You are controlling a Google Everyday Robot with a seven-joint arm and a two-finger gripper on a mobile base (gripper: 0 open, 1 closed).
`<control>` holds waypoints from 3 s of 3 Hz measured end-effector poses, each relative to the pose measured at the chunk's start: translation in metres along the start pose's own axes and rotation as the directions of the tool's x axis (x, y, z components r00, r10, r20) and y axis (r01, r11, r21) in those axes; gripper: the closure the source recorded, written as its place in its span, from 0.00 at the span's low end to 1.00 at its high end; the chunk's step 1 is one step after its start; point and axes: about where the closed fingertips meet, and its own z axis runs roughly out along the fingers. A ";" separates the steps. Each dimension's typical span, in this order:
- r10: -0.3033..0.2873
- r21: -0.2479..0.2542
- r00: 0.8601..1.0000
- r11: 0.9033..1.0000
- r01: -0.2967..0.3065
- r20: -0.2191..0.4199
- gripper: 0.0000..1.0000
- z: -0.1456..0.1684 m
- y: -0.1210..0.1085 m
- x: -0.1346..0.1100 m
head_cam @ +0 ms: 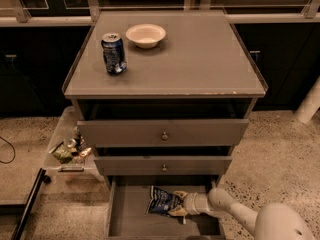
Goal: Pick blue chip bag from bottom drawer and place on counter
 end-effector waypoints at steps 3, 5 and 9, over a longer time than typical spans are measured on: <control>-0.005 -0.001 1.000 1.000 0.005 -0.004 1.00 -0.003 0.003 -0.005; -0.161 0.006 0.985 0.987 0.162 -0.069 1.00 -0.073 0.015 -0.066; -0.351 -0.018 0.929 0.936 0.352 -0.120 1.00 -0.291 0.055 -0.231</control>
Offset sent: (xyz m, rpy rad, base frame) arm 0.0000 0.0000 0.0000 0.0000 0.0000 0.0000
